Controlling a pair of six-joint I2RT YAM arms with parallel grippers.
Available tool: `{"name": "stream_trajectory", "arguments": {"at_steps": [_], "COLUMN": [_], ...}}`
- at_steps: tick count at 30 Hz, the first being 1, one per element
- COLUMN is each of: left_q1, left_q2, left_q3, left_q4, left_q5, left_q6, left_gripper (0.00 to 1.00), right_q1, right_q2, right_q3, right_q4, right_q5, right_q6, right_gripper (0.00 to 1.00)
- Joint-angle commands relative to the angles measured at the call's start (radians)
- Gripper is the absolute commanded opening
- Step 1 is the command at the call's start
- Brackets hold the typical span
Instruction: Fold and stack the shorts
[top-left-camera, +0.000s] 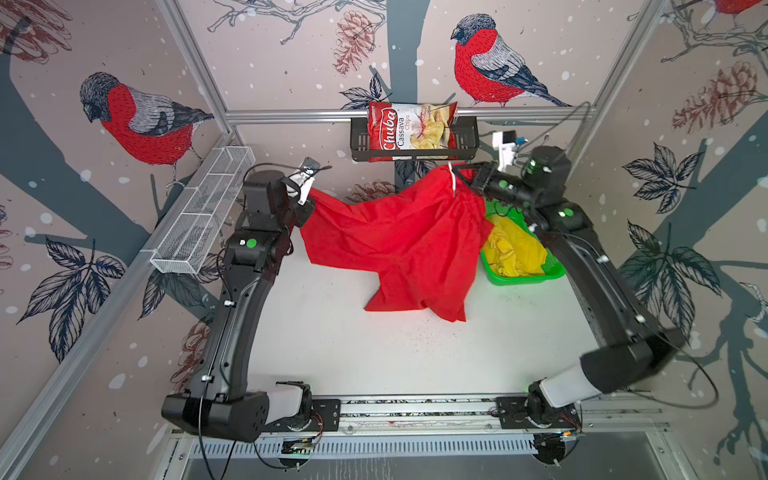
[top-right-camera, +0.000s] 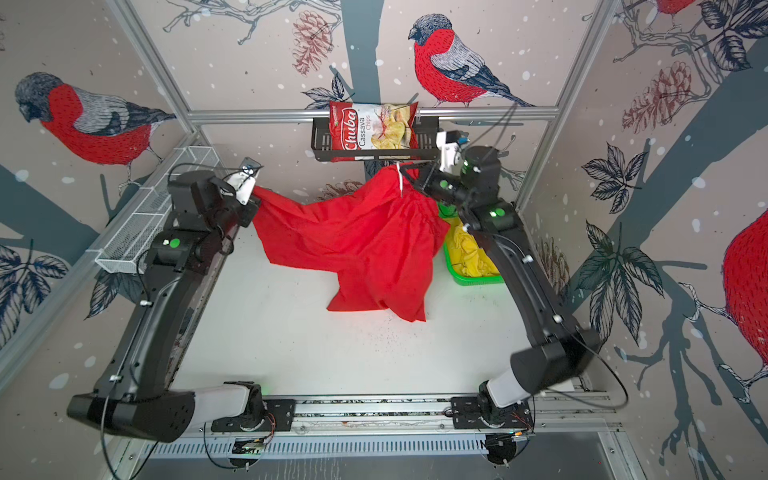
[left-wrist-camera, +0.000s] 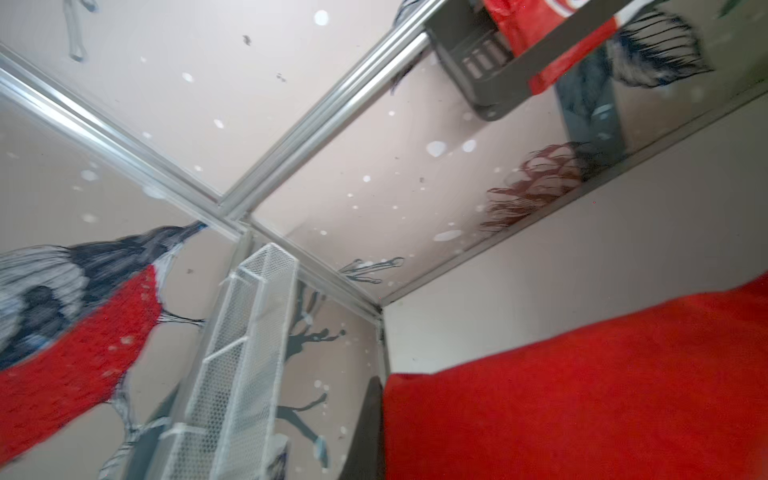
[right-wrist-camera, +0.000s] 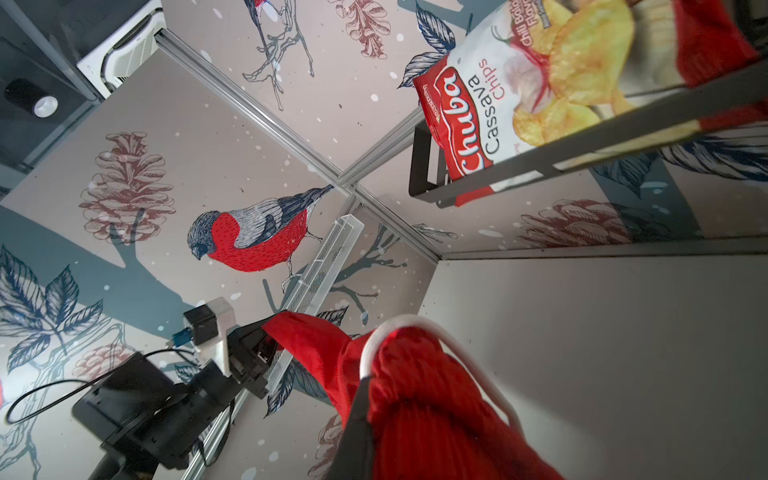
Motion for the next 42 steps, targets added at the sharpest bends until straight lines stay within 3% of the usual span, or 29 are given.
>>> {"name": "stream_trajectory", "arguments": {"at_steps": [1,3,5,10,14,22,25,32,36,39,42], "left_q1": [0.017,0.017,0.017,0.016,0.000,-0.107,-0.112,-0.112,-0.112,-0.112,-0.112], "left_q2": [-0.002,-0.045,-0.124,-0.367,-0.541,-0.628,-0.655,-0.740,-0.799,-0.774,-0.715], "left_q3": [0.068,0.066,0.000,-0.344,-0.608,-0.890,-0.980,-1.020,-1.054,-1.011,-0.863], "left_q4": [0.138,0.168,0.209,0.276,0.262,-0.043,-0.098,-0.254,-0.234,-0.143,-0.079], "left_q5": [0.012,0.016,0.024,0.088,0.151,-0.059,-0.052,-0.060,-0.064,-0.050,-0.025], "left_q6": [0.105,0.161,0.220,0.396,0.476,0.593,0.575,0.496,0.465,0.414,0.325], "left_gripper": [0.00,0.00,0.00,0.00,0.00,0.00,0.00,0.00,0.00,0.00,0.00], "right_q1": [0.016,0.030,0.034,0.010,0.008,0.007,0.008,0.013,0.009,0.007,0.004], "right_q2": [0.143,0.195,0.167,-0.029,-0.149,-0.255,-0.282,-0.396,-0.442,-0.444,-0.437], "right_q3": [0.248,0.368,0.324,-0.149,-0.488,-0.921,-1.022,-1.135,-1.174,-1.088,-0.896], "right_q4": [0.054,0.013,0.043,0.231,0.266,0.239,0.224,0.132,0.123,0.102,0.001], "right_q5": [-0.010,-0.034,-0.061,-0.095,-0.109,-0.116,-0.105,-0.033,-0.008,-0.006,0.024], "right_q6": [-0.034,-0.055,-0.063,-0.020,-0.042,-0.052,-0.052,-0.044,-0.033,-0.052,-0.127], "right_gripper": [0.00,0.00,0.00,0.00,0.00,0.01,0.01,0.02,0.02,0.02,0.02]}}
